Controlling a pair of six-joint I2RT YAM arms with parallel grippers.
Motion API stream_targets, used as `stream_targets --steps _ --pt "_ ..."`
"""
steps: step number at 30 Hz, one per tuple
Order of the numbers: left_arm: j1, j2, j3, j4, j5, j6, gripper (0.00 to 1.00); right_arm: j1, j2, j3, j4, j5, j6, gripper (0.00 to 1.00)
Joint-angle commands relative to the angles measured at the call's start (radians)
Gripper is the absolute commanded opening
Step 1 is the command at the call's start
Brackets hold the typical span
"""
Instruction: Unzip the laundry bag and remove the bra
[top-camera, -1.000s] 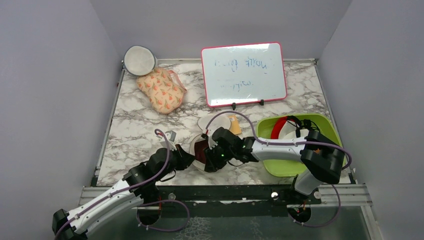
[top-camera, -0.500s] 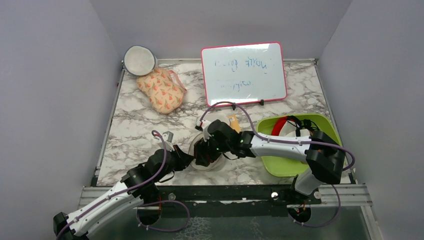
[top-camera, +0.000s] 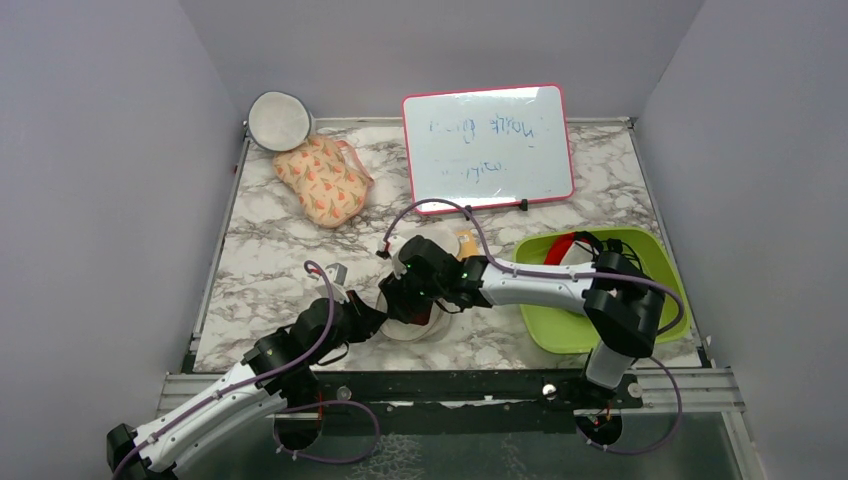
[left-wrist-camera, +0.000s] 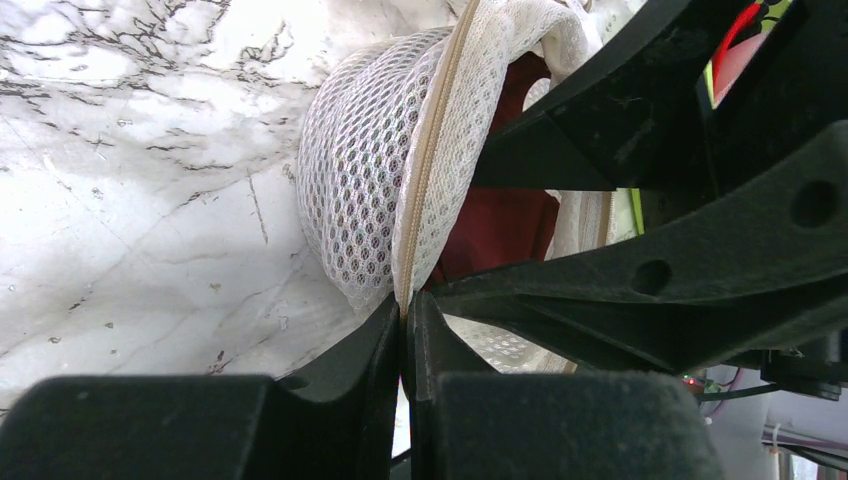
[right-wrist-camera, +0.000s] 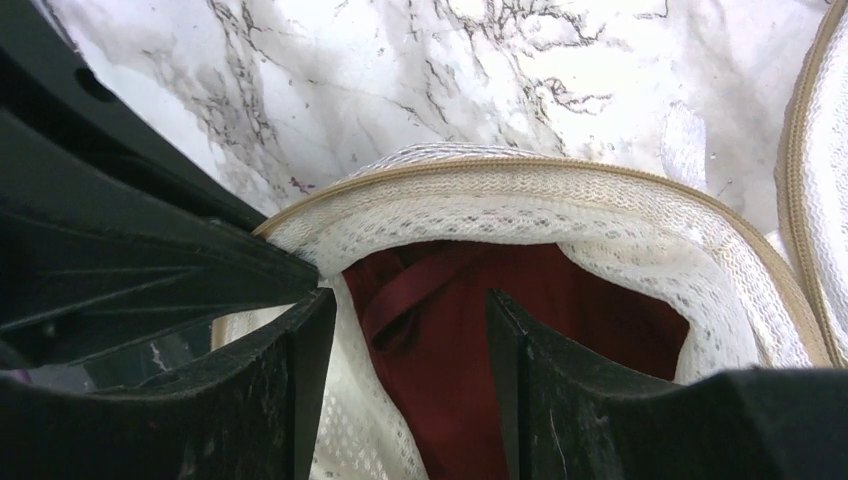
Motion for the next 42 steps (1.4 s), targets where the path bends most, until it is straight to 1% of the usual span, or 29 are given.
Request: stream_targets --steps 1,4,8,13,16,19,25,27,30,35,40,42 --pt "0.001 -0.005 0.010 -0.001 -0.015 0.003 0.00 0.011 0.040 0.033 -0.005 0.041 -0.016 0.54" --pt "0.002 -0.005 0.012 -0.001 -0.008 0.006 0.00 0.016 0.055 0.039 0.011 0.040 -0.012 0.54" --pt "0.002 -0.007 0.012 -0.002 -0.004 0.005 0.00 0.024 0.087 0.069 0.004 0.078 0.004 0.55" --pt "0.001 -0.011 0.012 -0.001 -0.002 0.005 0.00 0.036 0.116 0.104 -0.021 0.191 0.061 0.56" --pt "0.001 -0.014 0.010 -0.001 0.000 0.002 0.00 0.041 0.119 0.109 -0.013 0.223 0.075 0.56" --pt "0.002 -0.013 0.010 -0.001 0.001 0.001 0.00 0.045 0.128 0.106 0.000 0.233 0.080 0.57" --pt "0.001 -0.013 0.011 -0.002 -0.001 0.002 0.00 0.052 0.161 0.096 0.003 0.241 0.089 0.57" --pt "0.001 -0.013 0.011 -0.001 -0.001 0.000 0.00 0.052 0.156 0.084 0.009 0.254 0.101 0.46" --pt "0.001 -0.013 0.012 -0.002 0.002 0.002 0.00 0.052 0.130 0.073 0.006 0.266 0.111 0.28" --pt "0.002 -0.012 0.006 -0.002 -0.001 0.001 0.00 0.052 0.045 0.027 0.047 0.239 0.117 0.09" --pt "0.002 -0.015 0.005 -0.003 -0.007 0.000 0.00 0.052 -0.022 -0.007 0.051 0.223 0.121 0.03" --pt "0.001 -0.018 0.008 -0.004 -0.011 0.003 0.00 0.052 -0.034 -0.018 0.050 0.203 0.121 0.03"
